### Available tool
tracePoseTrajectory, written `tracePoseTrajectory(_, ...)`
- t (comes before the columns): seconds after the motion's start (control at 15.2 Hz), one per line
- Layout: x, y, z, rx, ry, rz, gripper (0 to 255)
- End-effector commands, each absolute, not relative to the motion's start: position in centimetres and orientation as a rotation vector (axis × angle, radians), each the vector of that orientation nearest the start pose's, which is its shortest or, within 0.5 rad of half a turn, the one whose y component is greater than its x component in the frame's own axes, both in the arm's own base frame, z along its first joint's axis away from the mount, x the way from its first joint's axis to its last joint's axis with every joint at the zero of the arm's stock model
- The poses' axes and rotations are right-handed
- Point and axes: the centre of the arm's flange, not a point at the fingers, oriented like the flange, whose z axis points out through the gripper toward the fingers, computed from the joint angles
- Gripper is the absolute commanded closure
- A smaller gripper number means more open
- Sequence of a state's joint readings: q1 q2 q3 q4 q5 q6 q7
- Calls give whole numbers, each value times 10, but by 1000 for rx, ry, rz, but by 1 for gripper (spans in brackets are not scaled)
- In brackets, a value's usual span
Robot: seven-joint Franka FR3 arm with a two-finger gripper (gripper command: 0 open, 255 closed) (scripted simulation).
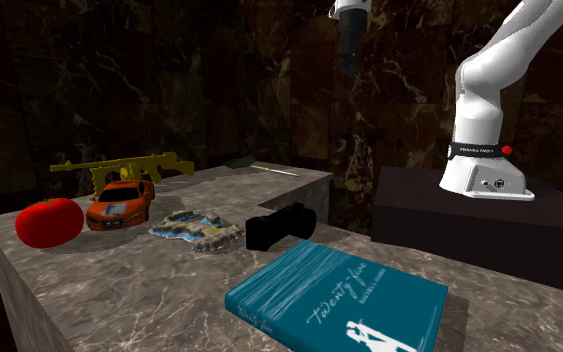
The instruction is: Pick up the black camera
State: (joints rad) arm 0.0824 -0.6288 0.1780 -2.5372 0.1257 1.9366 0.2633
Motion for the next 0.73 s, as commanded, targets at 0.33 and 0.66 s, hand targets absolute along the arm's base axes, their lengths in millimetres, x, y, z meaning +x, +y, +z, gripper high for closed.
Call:
tracePoseTrajectory(0.33,378,160,410,-3115,114,-55,0)
tracePoseTrajectory(0.66,400,198,362,-3112,106,-72,0)
